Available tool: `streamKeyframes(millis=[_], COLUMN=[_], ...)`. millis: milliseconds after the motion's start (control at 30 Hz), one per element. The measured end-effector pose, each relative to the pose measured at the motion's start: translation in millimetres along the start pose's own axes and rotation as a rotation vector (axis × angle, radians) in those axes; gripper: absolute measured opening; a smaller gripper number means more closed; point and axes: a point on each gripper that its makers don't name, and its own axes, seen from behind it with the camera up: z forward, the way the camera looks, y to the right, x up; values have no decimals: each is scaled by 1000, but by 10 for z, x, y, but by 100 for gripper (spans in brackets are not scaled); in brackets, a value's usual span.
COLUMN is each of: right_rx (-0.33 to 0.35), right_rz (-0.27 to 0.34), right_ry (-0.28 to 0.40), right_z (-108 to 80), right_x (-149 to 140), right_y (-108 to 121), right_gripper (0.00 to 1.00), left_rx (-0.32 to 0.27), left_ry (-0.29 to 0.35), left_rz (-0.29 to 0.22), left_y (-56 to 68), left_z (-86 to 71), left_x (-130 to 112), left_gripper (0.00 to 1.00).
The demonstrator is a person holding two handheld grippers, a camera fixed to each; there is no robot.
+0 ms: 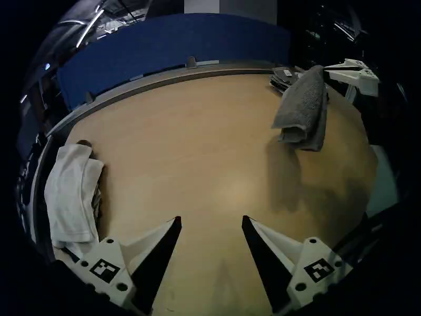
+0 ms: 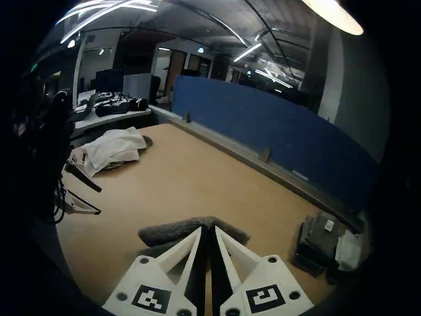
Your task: Fold towel
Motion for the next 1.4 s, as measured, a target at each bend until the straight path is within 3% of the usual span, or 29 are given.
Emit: streamKeyframes(millis=[733,1100,1400], right_rx=[-164,-214,-231], right_rz=[3,7,16], right_ry=[-53,-64,-69], right_z=[-219,-173,-83], right_x=[-328,-396,-439], right_y=[1406,1898,2120], right_gripper=[3,3,3], left_rx=[20,27,34], left_ry=[-13,-23,-29], left_rz=[0,4,5], left_y=[47,70,69], left_z=[20,43,53], left_x=[47,33,32], left_gripper=[85,85,85])
